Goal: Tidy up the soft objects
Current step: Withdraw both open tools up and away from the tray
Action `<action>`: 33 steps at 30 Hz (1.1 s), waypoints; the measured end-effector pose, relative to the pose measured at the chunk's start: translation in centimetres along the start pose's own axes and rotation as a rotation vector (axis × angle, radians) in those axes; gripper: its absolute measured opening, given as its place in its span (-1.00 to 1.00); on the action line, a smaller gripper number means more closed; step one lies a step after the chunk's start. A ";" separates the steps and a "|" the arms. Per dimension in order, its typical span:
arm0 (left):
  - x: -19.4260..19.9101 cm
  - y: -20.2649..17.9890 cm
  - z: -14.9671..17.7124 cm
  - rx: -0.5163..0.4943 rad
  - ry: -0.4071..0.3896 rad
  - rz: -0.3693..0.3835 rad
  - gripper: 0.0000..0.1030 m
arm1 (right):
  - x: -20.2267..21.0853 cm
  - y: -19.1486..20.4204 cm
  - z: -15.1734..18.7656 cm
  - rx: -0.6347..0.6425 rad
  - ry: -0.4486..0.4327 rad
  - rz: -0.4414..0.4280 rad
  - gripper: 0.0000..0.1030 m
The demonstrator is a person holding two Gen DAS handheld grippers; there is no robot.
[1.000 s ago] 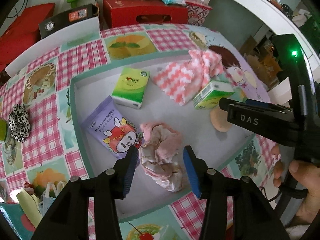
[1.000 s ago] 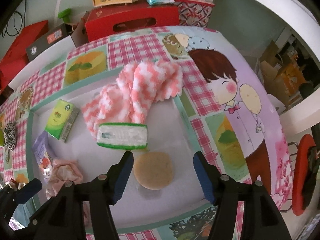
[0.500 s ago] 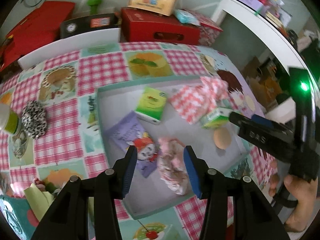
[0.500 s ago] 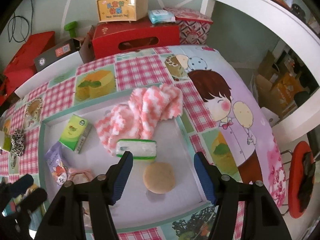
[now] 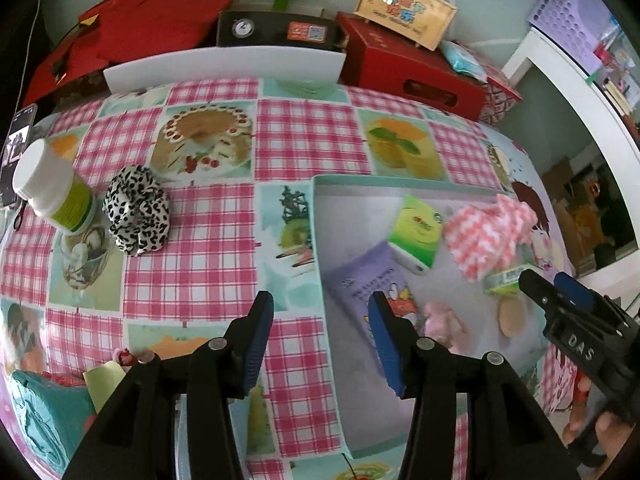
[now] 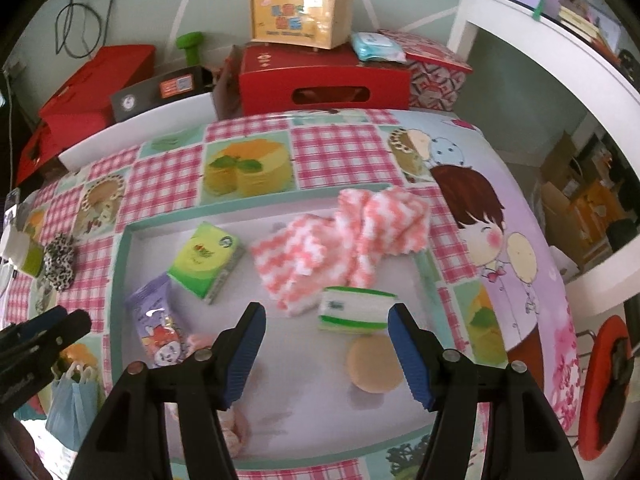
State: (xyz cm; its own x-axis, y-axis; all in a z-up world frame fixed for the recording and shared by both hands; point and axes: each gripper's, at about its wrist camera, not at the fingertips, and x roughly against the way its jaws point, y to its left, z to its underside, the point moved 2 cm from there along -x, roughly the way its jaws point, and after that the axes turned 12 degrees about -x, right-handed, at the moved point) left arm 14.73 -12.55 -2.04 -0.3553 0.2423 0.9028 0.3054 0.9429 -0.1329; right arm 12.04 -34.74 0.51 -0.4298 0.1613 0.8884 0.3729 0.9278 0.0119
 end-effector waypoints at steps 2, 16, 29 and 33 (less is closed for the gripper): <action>-0.1 0.1 0.0 0.002 -0.006 -0.006 0.64 | -0.1 0.8 0.2 0.016 0.003 -0.012 0.50; -0.1 1.9 0.0 0.040 -0.091 -0.079 0.92 | -0.6 1.7 0.2 0.018 -0.006 -0.025 1.00; 0.9 2.1 0.1 0.055 -0.158 -0.088 0.92 | -0.3 3.1 0.4 0.064 -0.015 -0.062 1.00; 2.0 1.7 0.1 0.034 -0.203 -0.105 0.92 | 0.0 4.0 0.6 0.090 -0.024 -0.088 1.00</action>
State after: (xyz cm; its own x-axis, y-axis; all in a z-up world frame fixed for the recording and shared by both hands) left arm 14.46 -10.42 -0.50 -0.5548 0.1804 0.8122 0.2290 0.9716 -0.0594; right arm 13.03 -30.84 0.24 -0.4774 0.0845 0.8746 0.2575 0.9651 0.0473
